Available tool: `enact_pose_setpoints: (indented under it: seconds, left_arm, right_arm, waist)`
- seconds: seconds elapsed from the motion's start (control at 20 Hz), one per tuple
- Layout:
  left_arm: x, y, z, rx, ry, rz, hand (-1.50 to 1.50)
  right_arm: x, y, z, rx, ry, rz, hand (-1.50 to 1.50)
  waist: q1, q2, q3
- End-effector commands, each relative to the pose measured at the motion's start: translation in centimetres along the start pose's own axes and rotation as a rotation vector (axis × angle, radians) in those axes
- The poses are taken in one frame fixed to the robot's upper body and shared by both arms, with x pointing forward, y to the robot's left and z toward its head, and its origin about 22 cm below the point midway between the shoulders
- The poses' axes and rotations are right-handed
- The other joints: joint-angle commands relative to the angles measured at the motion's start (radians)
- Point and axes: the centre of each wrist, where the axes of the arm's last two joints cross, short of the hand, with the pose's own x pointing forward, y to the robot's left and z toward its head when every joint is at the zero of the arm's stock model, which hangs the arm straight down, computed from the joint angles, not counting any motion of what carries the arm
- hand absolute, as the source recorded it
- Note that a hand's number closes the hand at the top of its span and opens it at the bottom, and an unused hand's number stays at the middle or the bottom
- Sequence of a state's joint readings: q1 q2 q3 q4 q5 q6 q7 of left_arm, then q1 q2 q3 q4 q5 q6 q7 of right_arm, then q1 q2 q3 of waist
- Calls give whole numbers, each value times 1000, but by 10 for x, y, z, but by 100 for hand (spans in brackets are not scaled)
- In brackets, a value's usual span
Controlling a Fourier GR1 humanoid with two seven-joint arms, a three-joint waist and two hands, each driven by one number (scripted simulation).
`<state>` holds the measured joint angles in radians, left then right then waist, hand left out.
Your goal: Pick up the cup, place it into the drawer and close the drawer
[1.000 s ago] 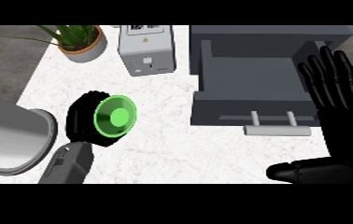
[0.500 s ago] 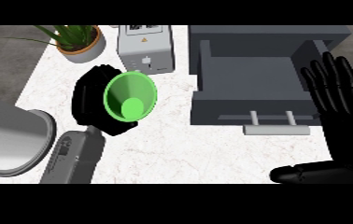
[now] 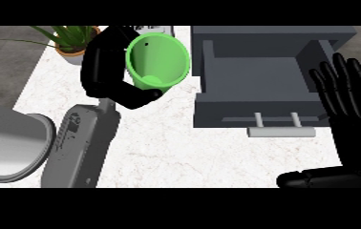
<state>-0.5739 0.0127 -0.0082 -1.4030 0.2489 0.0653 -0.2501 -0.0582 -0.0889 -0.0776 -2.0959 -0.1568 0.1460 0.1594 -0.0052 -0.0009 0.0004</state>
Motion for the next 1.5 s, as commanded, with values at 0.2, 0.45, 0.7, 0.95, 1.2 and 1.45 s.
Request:
enact_pose_setpoints:
  seconds: [0.2,0.45,0.7,0.95,1.2,1.45]
  left_arm:
    - [12,-55,-53,-28,15,-62,150]
    - [18,-63,-70,-39,61,-67,150]
    - [25,-88,-111,-64,97,-141,150]
    - [6,-104,-115,-52,136,-145,150]
    - [-31,-108,-99,-27,162,-163,150]
    - [-39,-114,-106,-19,199,-202,150]
  right_arm:
    - [-1,0,-17,10,6,-11,-150]
    - [-23,-5,-3,6,26,3,-150]
    - [-7,3,-7,-2,1,11,-150]
    - [1,-5,-10,14,9,3,-150]
    - [-5,1,-4,21,11,19,-150]
    - [-8,-11,-7,25,5,5,-150]
  waist:
    - [-4,2,0]
    - [-1,2,0]
    - [-12,3,0]
    - [-16,3,0]
    - [-31,7,0]
    - [-44,11,1]
